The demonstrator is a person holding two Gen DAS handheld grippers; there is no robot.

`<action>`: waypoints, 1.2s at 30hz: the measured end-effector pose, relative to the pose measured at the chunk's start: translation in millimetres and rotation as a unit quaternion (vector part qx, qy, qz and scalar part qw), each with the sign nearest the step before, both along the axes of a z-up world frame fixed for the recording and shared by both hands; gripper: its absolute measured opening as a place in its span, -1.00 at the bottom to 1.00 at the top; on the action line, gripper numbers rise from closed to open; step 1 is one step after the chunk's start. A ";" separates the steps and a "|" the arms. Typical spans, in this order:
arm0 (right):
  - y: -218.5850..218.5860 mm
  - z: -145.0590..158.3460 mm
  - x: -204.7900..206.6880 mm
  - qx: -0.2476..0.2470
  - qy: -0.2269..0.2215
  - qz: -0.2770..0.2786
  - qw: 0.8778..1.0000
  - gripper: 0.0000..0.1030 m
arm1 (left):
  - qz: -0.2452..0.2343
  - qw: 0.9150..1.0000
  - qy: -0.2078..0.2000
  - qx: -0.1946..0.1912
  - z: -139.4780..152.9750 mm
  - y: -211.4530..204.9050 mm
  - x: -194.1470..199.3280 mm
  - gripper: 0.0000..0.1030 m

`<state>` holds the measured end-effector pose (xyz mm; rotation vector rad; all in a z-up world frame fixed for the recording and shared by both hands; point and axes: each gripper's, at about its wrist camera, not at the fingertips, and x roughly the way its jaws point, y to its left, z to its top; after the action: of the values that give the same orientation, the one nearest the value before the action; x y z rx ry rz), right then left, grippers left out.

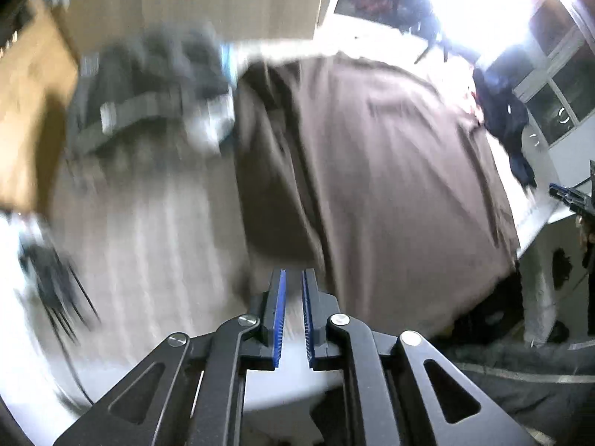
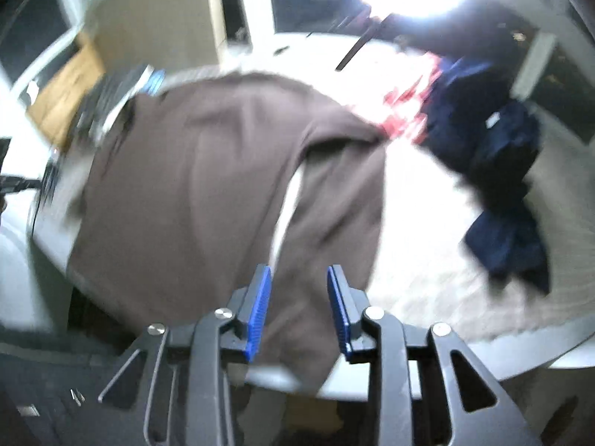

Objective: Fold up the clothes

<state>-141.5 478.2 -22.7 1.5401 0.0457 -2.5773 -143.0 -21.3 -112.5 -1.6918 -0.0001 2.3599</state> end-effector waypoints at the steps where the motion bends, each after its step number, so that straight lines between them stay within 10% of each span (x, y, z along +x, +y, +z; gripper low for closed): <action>1: 12.3 8.9 -18.4 0.005 0.012 -0.005 1.000 -0.18 | -0.010 1.000 0.013 -0.011 7.0 -0.8 -15.0 -0.83; 6: 35.9 -7.9 -84.9 0.076 0.029 -0.029 0.996 -0.07 | -0.047 0.996 0.047 -0.053 7.1 9.8 -106.7 -0.82; 14: 63.3 -79.8 -135.0 0.084 -0.075 -0.052 0.992 -0.07 | -0.099 0.994 0.013 -0.039 -47.0 73.1 -178.7 -0.82; 19: 82.0 -148.0 -153.0 0.052 -0.135 -0.038 0.989 -0.07 | -0.133 0.990 -0.029 -0.043 -89.5 126.3 -199.8 -0.80; 28: 86.4 -164.2 -132.6 -0.067 -0.135 -0.011 0.989 -0.07 | -0.141 0.982 -0.105 -0.071 -149.2 144.9 -232.4 -0.77; 31: 81.2 -162.6 -127.5 -0.074 -0.139 0.002 0.988 -0.88 | -0.142 0.981 -0.117 -0.065 -157.3 142.6 -237.0 -0.77; 36: 71.7 -120.9 -134.8 0.114 -0.103 0.017 0.988 -0.88 | -0.147 0.981 -0.116 -0.059 -156.2 143.6 -237.3 -0.78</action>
<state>-276.3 549.9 -143.6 1.8569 0.3536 -2.4424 -380.3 122.3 -268.7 -1.8649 0.3310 1.9756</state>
